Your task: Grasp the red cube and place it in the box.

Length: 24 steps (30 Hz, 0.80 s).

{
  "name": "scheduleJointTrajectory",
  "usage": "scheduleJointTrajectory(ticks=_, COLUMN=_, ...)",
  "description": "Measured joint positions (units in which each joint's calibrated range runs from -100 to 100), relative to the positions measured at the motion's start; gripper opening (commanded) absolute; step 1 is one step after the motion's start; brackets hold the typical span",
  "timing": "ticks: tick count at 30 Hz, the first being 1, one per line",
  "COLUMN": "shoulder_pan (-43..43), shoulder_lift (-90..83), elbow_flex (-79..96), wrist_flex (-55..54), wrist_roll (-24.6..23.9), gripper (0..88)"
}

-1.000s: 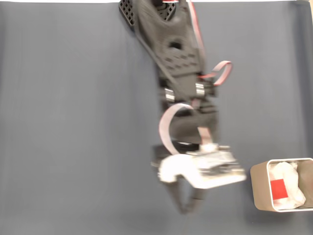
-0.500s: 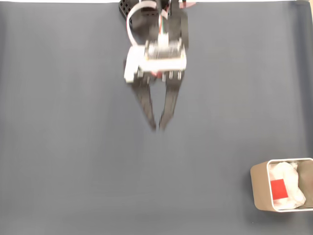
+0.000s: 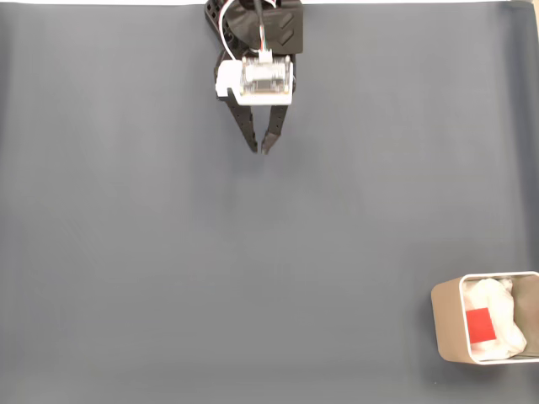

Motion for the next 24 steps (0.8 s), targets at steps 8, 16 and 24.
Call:
scheduleJointTrajectory(ticks=8, shoulder_pan=0.00, shoulder_lift=-5.30, elbow_flex=5.79, wrist_flex=14.88, wrist_roll=0.24, gripper=0.0)
scheduleJointTrajectory(ticks=16, shoulder_pan=-0.22, shoulder_lift=-6.34, elbow_flex=7.14, wrist_flex=20.37, wrist_roll=0.88, gripper=0.0)
scheduleJointTrajectory(ticks=24, shoulder_pan=-0.37, shoulder_lift=-6.34, elbow_flex=7.14, wrist_flex=20.45, wrist_roll=0.88, gripper=0.1)
